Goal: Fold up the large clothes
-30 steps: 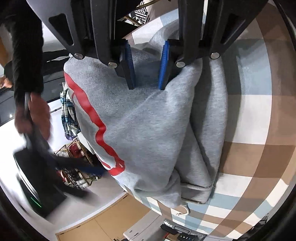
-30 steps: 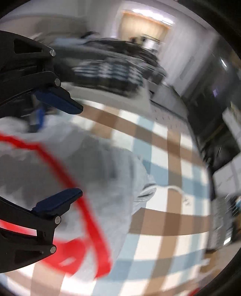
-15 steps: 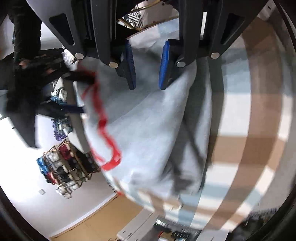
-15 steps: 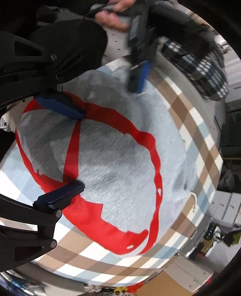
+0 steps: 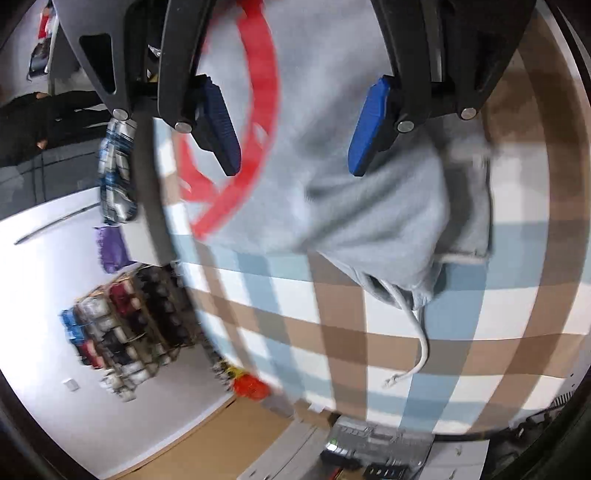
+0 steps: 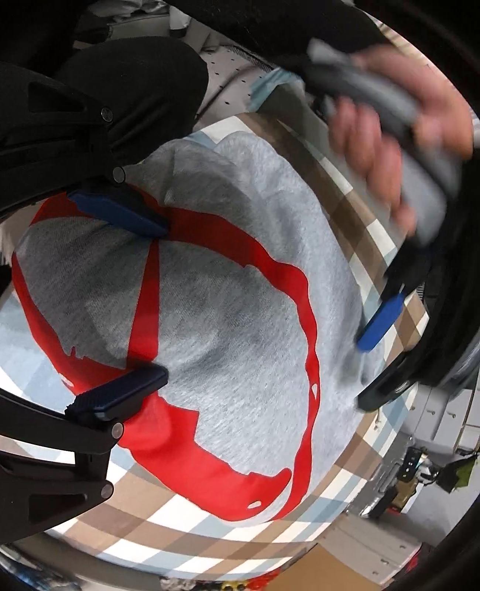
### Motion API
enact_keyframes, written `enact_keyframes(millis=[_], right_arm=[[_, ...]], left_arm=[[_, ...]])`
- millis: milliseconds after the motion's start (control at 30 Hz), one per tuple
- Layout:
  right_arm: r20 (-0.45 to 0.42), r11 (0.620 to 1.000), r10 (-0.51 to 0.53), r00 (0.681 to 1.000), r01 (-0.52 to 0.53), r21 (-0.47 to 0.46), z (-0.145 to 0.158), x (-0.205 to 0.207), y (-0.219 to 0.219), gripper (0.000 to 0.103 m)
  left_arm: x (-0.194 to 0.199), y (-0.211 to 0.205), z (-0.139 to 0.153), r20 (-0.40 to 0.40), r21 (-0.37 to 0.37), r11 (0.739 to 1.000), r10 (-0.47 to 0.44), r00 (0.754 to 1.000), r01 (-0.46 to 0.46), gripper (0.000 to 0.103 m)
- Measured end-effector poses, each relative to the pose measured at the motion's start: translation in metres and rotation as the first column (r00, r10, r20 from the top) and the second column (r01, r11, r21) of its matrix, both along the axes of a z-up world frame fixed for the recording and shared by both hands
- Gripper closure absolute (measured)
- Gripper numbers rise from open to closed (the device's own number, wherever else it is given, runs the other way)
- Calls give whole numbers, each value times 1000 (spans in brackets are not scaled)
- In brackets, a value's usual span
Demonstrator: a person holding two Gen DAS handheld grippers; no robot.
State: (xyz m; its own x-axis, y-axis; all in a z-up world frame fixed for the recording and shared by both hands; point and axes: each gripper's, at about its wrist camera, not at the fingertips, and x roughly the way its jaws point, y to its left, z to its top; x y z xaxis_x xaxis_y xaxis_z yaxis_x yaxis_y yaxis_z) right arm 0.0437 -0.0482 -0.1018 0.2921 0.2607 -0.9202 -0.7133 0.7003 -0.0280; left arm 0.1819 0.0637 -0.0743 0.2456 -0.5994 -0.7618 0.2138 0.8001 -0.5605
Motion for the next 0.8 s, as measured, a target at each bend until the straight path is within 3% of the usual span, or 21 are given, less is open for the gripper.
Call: enact_keyframes(millis=[67,100,167,300,400,500,667,800], right_arm=[[15,1000,-5,1000,5,21,0,-2,-3,28],[18,1000,-6,1000,6,27,1,-3,-4,28],[12,999,-11,1000,10,49,4,-4,-9,28],[-5,995,-11,1000,12,103,4,-1,-16,27],[-9,994,-11,1000,12,111,5,0,-16,27],[-11,993,-17,1000,18,120,5,-1,-18,27],[-31,988,-22,999,26,150,6,0,-23,26],[-33,989,-18,999,22,144,7,-1,-21,26]], left_arm=[[10,-2,-17,-45,30,1000,9,999,-8,52],[12,-2,-20,-43,44,999,21,999,-19,67],[16,1,-27,-26,84,996,25,999,-23,78],[15,6,-31,-27,43,999,21,999,-20,80],[11,2,-26,-21,73,997,16,1000,-14,80],[10,-3,-2,23,116,993,10,1000,-13,80],[-45,-3,39,180,103,992,-90,980,73,78],[-73,-8,24,179,178,977,-148,973,116,77]])
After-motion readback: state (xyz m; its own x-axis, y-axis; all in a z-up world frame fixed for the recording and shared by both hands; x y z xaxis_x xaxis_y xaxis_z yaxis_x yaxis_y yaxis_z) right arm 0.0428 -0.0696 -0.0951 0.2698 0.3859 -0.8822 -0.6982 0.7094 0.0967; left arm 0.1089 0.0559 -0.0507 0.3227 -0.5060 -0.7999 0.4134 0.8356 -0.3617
